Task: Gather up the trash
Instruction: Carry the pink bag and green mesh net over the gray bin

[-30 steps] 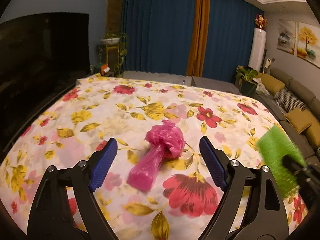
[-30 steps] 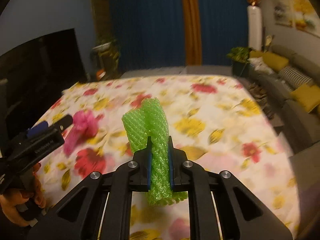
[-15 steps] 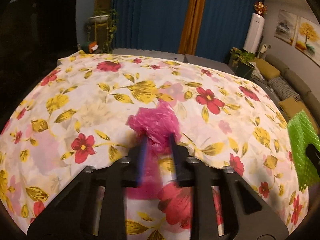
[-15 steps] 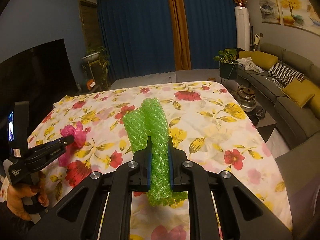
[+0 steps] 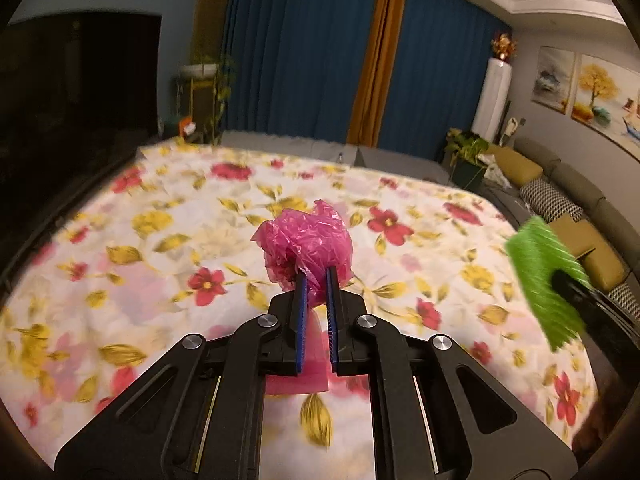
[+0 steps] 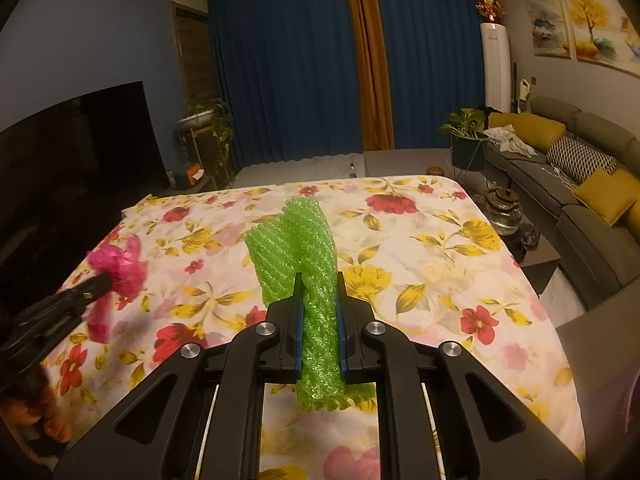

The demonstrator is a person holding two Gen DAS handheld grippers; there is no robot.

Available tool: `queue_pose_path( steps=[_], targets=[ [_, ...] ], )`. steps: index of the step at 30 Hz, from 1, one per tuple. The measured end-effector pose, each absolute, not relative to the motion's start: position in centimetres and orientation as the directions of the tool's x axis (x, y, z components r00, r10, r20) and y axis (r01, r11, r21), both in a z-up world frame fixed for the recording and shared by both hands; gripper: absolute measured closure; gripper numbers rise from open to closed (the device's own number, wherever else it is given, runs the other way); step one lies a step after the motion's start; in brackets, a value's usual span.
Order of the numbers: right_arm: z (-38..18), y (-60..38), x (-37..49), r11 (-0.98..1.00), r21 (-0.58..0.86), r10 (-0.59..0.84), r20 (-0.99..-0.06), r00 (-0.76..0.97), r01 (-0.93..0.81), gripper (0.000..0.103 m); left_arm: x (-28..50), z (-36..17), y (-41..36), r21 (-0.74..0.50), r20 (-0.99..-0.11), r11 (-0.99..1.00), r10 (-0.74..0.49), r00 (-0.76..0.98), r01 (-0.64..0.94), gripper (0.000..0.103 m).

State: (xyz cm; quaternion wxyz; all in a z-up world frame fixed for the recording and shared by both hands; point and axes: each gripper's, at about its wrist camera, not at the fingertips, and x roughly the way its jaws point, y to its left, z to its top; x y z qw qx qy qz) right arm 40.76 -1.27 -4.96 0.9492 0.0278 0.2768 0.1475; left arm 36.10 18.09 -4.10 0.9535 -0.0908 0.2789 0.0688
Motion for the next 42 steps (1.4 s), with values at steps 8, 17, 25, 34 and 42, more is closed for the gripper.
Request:
queue_pose_path(
  steps=[8, 17, 25, 34, 42],
  targets=[
    [-2.6, -1.3, 37.1, 0.935, 0.158, 0.354, -0.471, 0.808, -0.317, 0.09, 28.5, -0.5, 15.8, -0.107, -0.457, 0.979, 0.107, 0.883, -0.174, 0.095],
    [0.0, -5.3, 29.7, 0.94, 0.131, 0.342, -0.417, 0.842, -0.316, 0.09, 23.1, 0.6, 12.1, -0.117, -0.419, 0.984, 0.073, 0.905, -0.134, 0.095],
    [0.1, -9.3, 23.2, 0.957, 0.114, 0.291, -0.385, 0.876, -0.268, 0.09, 19.5, 0.7, 7.9, -0.148, -0.399, 0.987, -0.006, 0.917, -0.057, 0.095],
    [0.6, -13.2, 18.9, 0.971, 0.109, 0.236, -0.351, 0.906, -0.211, 0.09, 17.3, 0.9, 4.3, -0.148, -0.386, 0.989, -0.058, 0.921, 0.0, 0.095],
    [0.7, -15.6, 16.9, 0.979, 0.109, 0.197, -0.342, 0.919, -0.169, 0.09, 16.3, 0.8, 1.2, -0.134, -0.381, 0.99, -0.092, 0.92, 0.043, 0.095]
  ],
)
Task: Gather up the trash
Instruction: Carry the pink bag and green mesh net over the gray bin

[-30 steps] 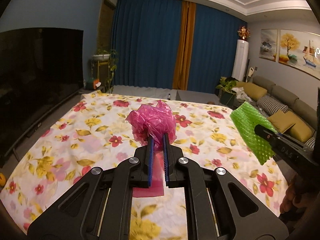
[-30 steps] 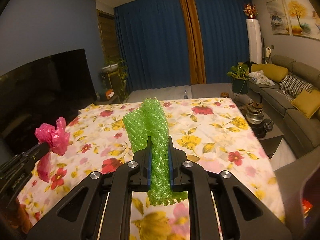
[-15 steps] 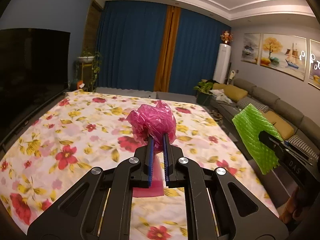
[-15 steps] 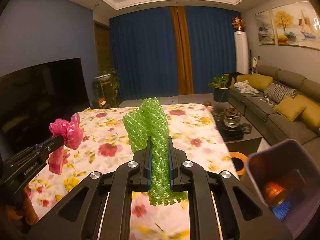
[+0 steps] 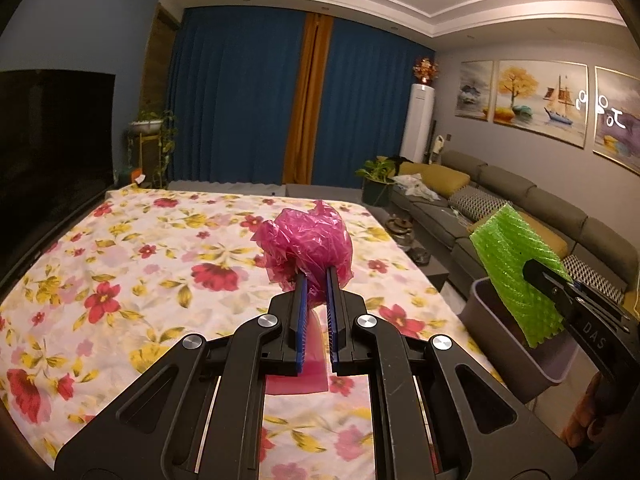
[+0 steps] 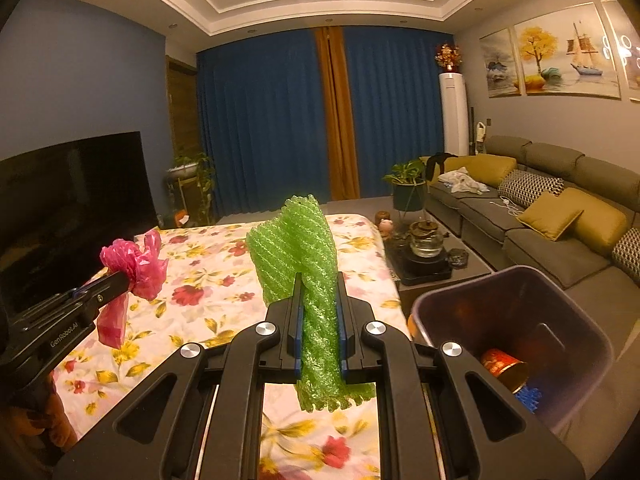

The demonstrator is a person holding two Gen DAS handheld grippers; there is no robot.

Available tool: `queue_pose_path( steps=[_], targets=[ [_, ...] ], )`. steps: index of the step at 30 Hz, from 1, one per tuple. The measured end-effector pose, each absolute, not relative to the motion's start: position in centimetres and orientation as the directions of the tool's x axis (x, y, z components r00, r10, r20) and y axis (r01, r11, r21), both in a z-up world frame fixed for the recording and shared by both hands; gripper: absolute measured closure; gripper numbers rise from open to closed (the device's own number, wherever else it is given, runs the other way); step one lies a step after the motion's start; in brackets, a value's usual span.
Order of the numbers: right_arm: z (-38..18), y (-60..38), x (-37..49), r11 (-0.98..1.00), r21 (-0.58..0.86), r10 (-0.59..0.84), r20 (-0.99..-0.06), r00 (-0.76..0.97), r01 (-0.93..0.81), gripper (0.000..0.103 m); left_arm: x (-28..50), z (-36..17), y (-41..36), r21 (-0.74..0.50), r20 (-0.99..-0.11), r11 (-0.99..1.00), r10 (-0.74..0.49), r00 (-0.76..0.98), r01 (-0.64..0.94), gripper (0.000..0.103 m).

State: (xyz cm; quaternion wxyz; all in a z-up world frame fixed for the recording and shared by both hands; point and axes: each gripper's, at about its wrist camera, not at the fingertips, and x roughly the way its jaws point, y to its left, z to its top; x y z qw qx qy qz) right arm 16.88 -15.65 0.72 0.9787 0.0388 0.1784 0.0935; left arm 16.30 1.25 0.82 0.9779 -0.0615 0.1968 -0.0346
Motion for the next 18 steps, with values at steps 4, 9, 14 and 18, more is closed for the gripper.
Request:
queue_pose_path(
  steps=[4, 9, 14, 18],
  targets=[
    [0.8, -16.9, 16.3, 0.982, 0.112, 0.179, -0.336, 0.925, -0.149, 0.09, 16.3, 0.7, -0.3, -0.128, -0.382, 0.989, -0.114, 0.917, 0.069, 0.095],
    [0.7, -18.4, 15.9, 0.986, 0.115, 0.156, -0.333, 0.93, -0.124, 0.09, 16.5, 0.4, -2.0, -0.123, -0.385, 0.987, -0.141, 0.912, 0.1, 0.095],
    [0.6, -19.9, 15.6, 0.989, 0.112, 0.126, -0.328, 0.936, -0.094, 0.09, 16.9, 0.1, -3.6, -0.124, -0.39, 0.983, -0.174, 0.904, 0.135, 0.095],
    [0.6, -20.8, 15.5, 0.992, 0.108, 0.096, -0.322, 0.942, -0.065, 0.09, 17.2, 0.0, -5.2, -0.122, -0.391, 0.978, -0.204, 0.897, 0.169, 0.095]
  ],
)
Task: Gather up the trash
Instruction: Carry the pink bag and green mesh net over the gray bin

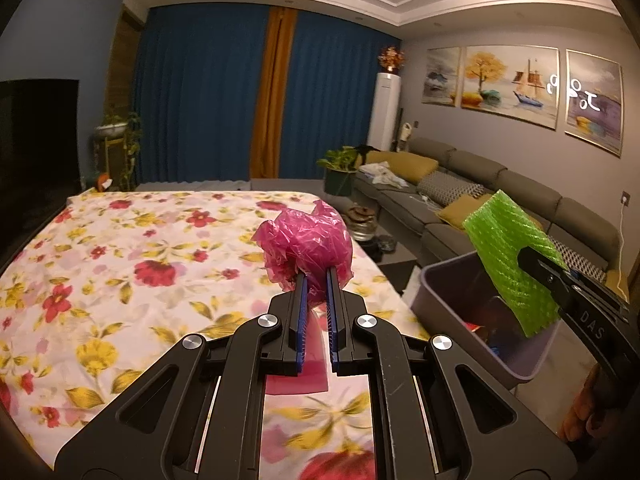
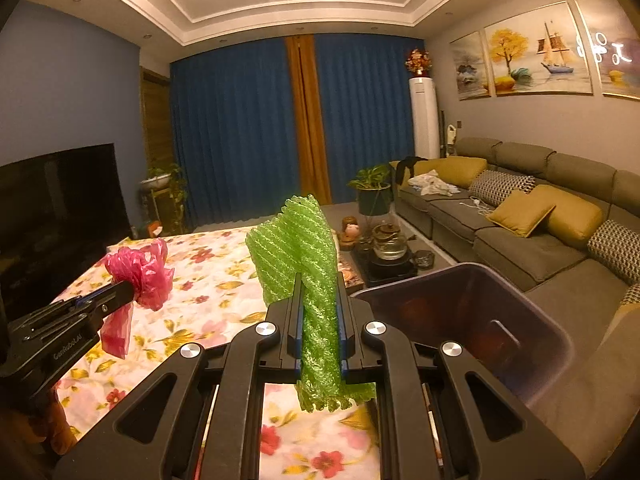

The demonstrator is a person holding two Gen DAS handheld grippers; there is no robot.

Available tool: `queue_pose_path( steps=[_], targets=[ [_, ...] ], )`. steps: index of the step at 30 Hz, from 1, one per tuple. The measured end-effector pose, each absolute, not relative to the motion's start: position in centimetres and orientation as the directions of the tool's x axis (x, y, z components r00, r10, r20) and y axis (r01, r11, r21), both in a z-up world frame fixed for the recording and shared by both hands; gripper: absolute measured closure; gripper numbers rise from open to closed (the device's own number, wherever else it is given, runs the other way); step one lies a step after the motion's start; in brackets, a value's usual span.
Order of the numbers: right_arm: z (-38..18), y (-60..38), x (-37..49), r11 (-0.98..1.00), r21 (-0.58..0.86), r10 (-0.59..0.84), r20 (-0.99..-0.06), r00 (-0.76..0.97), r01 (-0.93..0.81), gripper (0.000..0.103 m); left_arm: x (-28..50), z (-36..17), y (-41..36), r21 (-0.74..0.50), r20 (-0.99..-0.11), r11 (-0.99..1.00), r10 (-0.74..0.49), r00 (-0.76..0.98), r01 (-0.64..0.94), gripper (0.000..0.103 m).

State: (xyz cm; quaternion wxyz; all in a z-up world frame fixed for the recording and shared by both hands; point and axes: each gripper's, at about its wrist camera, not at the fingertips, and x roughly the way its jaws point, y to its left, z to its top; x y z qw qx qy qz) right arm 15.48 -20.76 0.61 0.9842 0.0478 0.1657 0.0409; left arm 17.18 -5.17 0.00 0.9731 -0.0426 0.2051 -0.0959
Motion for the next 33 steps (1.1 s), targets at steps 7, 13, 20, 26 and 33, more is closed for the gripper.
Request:
queue_pose_path(
  steps=[7, 13, 20, 26, 33],
  targets=[
    [0.6, -22.9, 14.8, 0.995, 0.101, 0.031, -0.304, 0.952, 0.0, 0.09, 17.4, 0.1, -8.6, -0.113, -0.384, 0.963, -0.269, 0.883, 0.244, 0.095],
    [0.5, -25.1, 14.4, 0.993, 0.106, -0.024, -0.295, 0.955, 0.057, 0.09, 17.5, 0.4, -12.5, -0.099, -0.376, 0.941, -0.337, 0.863, 0.324, 0.095],
    [0.1, -27.1, 14.2, 0.987, 0.112, -0.074, -0.291, 0.954, 0.111, 0.09, 17.7, 0.4, -16.4, -0.091, -0.367, 0.912, -0.404, 0.838, 0.399, 0.095],
    [-0.2, -28.3, 14.1, 0.983, 0.118, -0.101, -0.291, 0.952, 0.14, 0.09, 18.5, -0.2, -19.0, -0.098, -0.376, 0.886, -0.454, 0.808, 0.452, 0.095],
    [-0.6, -29.2, 14.3, 0.978, 0.128, -0.121, -0.294, 0.948, 0.165, 0.089, 19.7, -1.3, -20.7, -0.108, -0.394, 0.865, -0.49, 0.778, 0.49, 0.095]
  ],
)
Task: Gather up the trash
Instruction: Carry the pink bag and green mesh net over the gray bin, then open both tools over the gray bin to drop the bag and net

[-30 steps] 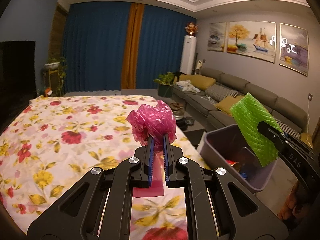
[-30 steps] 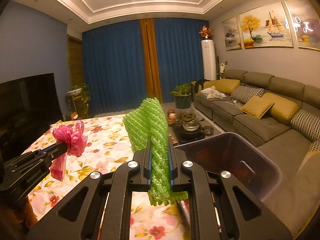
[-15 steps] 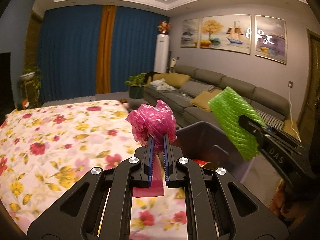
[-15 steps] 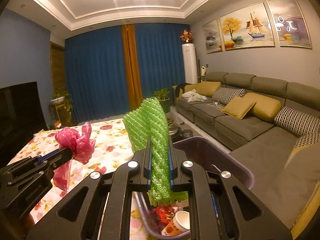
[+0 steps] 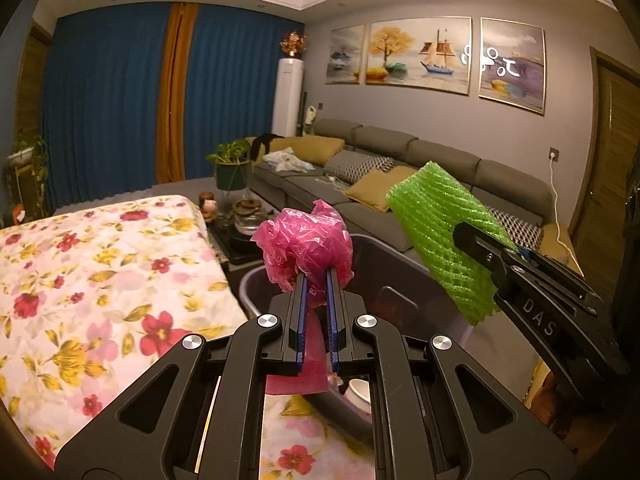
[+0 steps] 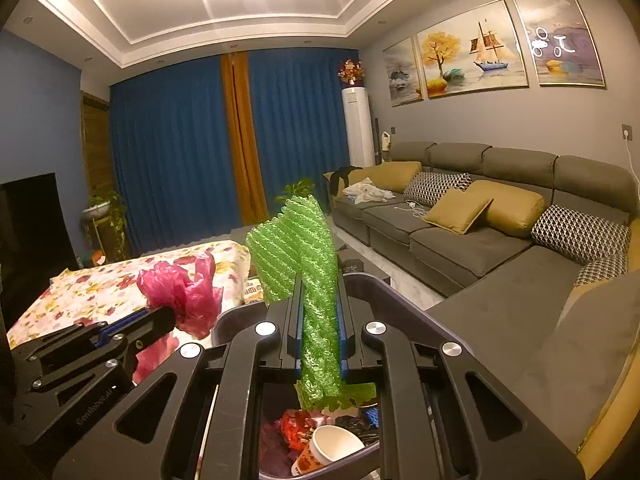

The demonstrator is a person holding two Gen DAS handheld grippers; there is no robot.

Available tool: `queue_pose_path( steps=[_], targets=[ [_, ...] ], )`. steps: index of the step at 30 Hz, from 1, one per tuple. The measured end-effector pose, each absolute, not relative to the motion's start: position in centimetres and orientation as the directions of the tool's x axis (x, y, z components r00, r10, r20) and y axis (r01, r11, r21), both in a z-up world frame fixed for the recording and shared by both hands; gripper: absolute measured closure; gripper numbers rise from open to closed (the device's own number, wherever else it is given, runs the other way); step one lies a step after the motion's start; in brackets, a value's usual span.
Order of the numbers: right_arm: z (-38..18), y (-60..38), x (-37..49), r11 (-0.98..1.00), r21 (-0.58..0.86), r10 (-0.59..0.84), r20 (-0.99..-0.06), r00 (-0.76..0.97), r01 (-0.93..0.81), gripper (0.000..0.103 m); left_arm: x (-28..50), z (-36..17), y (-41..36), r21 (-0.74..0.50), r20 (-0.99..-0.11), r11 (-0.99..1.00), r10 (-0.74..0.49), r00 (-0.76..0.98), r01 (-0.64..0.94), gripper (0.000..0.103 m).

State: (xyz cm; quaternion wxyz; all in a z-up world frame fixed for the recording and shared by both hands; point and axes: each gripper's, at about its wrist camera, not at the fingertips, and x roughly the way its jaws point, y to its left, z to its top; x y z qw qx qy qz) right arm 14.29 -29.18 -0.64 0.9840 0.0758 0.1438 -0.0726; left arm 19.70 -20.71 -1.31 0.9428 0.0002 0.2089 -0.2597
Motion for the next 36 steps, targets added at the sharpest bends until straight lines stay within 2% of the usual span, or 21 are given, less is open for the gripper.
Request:
queue_pose_path(
  steps=[29, 34, 36],
  targets=[
    [-1.3, -30.5, 16.4, 0.975, 0.151, -0.112, -0.312, 0.944, 0.165, 0.087, 22.8, -3.3, -23.6, -0.14, -0.42, 0.841, -0.529, 0.738, 0.523, 0.094],
    [-1.7, -30.6, 16.5, 0.973, 0.159, -0.111, -0.313, 0.943, 0.168, 0.079, 23.3, -3.7, -23.6, -0.147, -0.426, 0.833, -0.54, 0.726, 0.534, 0.091],
    [-1.8, -30.7, 16.6, 0.972, 0.164, -0.109, -0.318, 0.942, 0.168, 0.075, 23.6, -4.0, -23.6, -0.144, -0.434, 0.829, -0.543, 0.719, 0.54, 0.085]
  ],
)
